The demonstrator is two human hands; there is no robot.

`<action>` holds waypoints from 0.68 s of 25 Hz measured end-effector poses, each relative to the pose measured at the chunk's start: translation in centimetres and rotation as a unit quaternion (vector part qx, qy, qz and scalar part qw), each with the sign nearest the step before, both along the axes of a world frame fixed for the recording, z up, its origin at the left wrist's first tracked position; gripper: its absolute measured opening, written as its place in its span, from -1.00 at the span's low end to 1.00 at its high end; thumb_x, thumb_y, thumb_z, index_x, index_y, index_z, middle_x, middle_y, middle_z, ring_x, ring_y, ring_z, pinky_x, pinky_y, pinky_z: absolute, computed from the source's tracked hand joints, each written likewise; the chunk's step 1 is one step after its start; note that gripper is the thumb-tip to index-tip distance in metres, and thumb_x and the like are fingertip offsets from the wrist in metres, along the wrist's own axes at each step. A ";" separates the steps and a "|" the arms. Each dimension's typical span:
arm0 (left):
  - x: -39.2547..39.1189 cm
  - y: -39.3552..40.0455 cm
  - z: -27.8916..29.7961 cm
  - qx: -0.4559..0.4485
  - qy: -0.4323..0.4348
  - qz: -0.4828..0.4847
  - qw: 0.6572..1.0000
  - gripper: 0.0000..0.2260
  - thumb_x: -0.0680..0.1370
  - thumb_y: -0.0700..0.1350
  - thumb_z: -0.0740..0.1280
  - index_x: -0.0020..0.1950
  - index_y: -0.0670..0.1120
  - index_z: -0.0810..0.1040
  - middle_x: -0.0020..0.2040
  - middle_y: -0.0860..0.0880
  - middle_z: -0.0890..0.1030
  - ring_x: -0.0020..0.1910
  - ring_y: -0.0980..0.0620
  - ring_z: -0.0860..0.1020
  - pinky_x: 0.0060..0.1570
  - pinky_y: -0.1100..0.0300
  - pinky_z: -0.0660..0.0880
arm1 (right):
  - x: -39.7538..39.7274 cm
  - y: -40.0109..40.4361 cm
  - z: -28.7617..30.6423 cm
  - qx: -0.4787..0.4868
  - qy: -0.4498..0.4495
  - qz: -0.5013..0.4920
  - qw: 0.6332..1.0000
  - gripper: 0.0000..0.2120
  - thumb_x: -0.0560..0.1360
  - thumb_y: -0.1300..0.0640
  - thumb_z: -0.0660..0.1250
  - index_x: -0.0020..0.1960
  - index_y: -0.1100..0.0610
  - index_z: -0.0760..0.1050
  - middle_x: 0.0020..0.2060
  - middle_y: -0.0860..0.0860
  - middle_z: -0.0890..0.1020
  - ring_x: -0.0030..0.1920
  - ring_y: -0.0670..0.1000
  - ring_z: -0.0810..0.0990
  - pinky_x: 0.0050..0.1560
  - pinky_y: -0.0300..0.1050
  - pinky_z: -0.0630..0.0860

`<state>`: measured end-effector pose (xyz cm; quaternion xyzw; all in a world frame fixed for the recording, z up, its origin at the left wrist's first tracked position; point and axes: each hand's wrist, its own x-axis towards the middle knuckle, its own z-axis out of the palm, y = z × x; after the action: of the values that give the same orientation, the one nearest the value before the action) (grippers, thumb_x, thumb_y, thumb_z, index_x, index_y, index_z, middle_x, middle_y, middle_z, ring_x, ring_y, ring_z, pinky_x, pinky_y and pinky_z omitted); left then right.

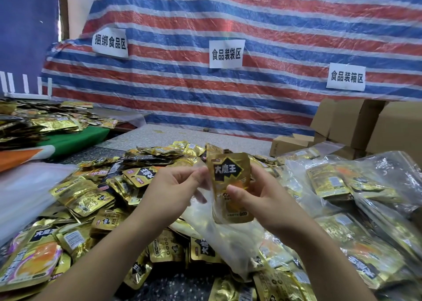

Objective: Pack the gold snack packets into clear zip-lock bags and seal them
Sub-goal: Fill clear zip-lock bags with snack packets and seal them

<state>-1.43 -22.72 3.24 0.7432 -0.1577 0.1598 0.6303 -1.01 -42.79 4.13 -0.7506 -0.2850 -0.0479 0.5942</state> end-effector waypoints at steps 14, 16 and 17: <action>0.1 0.1 0.2 -0.070 -0.011 0.020 0.997 -0.65 0.49 0.17 0.27 -0.25 -0.04 0.69 -0.22 -0.03 0.72 -0.35 0.05 0.66 -0.44 0.35 0.45 | -0.6 -0.1 0.4 -0.067 -0.071 -0.021 0.995 -0.66 0.57 0.17 0.37 0.14 -0.28 0.55 0.00 -0.10 0.69 0.03 -0.06 0.67 0.03 0.00 0.67; 0.2 0.1 0.2 -0.075 -0.016 0.013 0.997 -0.63 0.48 0.17 0.28 -0.23 -0.09 0.69 -0.22 -0.06 0.71 -0.35 0.04 0.66 -0.44 0.34 0.45 | -0.7 -0.3 0.7 -0.050 -0.046 0.000 0.998 -0.71 0.56 0.18 0.38 0.12 -0.21 0.59 -0.01 -0.04 0.70 0.03 -0.02 0.68 0.04 0.04 0.66; 0.2 0.2 0.1 -0.076 -0.017 0.008 0.997 -0.63 0.48 0.16 0.28 -0.20 -0.10 0.70 -0.21 -0.07 0.72 -0.35 0.02 0.66 -0.44 0.33 0.45 | -0.8 -0.3 0.8 -0.043 -0.030 0.011 0.999 -0.73 0.56 0.19 0.39 0.10 -0.17 0.61 -0.02 -0.02 0.70 0.02 0.00 0.68 0.03 0.04 0.66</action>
<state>-1.25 -22.56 3.35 0.6918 -0.1501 0.1892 0.6805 -1.84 -43.09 4.93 -0.7706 -0.3127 -0.0516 0.5530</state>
